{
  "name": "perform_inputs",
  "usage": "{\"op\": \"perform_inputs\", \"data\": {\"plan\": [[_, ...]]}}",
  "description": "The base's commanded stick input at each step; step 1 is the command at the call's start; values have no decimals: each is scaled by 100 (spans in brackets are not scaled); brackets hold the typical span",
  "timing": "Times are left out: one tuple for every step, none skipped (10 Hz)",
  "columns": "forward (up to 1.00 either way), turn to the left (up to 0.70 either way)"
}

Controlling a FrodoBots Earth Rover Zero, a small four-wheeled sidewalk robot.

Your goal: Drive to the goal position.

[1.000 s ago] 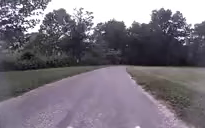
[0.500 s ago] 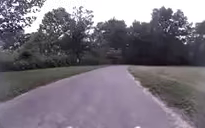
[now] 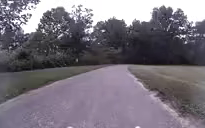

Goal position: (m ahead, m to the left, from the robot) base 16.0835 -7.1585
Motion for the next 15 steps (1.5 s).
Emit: {"op": "perform_inputs", "data": {"plan": [[70,0],[70,0],[70,0],[70,0],[70,0],[70,0],[70,0],[70,-1],[70,-4],[70,-13],[70,-9],[70,-5],[70,-3],[70,0],[70,0]]}}
